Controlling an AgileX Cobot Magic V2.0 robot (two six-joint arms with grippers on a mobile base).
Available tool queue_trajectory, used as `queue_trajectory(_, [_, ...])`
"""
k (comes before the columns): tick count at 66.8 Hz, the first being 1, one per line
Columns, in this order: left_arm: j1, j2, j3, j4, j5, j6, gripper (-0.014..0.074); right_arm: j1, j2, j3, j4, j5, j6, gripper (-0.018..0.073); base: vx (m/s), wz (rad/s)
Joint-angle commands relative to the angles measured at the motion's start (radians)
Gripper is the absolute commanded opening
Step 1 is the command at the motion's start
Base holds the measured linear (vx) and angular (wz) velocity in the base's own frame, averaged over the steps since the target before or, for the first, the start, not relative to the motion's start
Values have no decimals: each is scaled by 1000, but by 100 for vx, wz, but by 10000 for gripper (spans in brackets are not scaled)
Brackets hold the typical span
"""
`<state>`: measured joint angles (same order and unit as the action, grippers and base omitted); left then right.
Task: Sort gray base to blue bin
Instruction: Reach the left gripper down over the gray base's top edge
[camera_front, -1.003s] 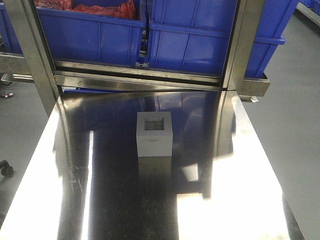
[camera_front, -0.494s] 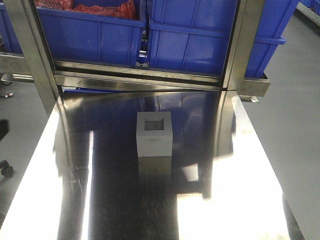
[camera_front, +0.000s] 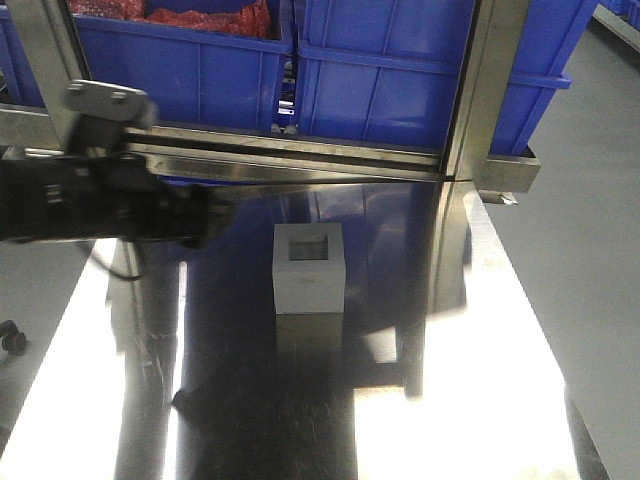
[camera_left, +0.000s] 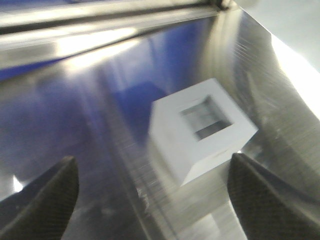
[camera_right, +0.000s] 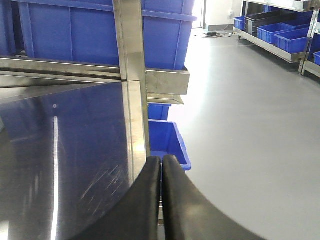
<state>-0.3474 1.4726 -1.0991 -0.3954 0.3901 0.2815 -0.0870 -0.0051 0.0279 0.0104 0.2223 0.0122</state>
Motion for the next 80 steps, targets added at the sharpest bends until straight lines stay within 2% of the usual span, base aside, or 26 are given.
queue_trajectory(1, [-35, 79, -122, 69, -43, -114, 594, -4, 19, 2, -3, -72, -12, -5, 0, 0])
queue_trajectory(15, [-95, 279, -350, 367, 122, -416, 594, -4, 19, 2, -3, -72, -12, -5, 0, 0])
queue_trajectory(20, [-108, 330, -422, 407, 154, -494, 594, -4, 19, 2, -3, -72, -12, -5, 0, 0])
queue_trajectory(27, [-108, 393, -495, 395, 194, -540, 594, -4, 19, 2, -3, -72, -12, -5, 0, 0])
queue_trajectory(40, [-108, 468, -559, 320, 219, -532, 594, -4, 19, 2, -3, -72, -12, -5, 0, 0])
queue_trajectory(55, [-108, 522, -559, 281, 212, -530, 594, -4, 19, 2, -3, -72, -12, -5, 0, 0])
queue_trajectory(80, [-108, 567, -557, 281, 208, -530, 594, -4, 19, 2, -3, -72, -12, -5, 0, 0])
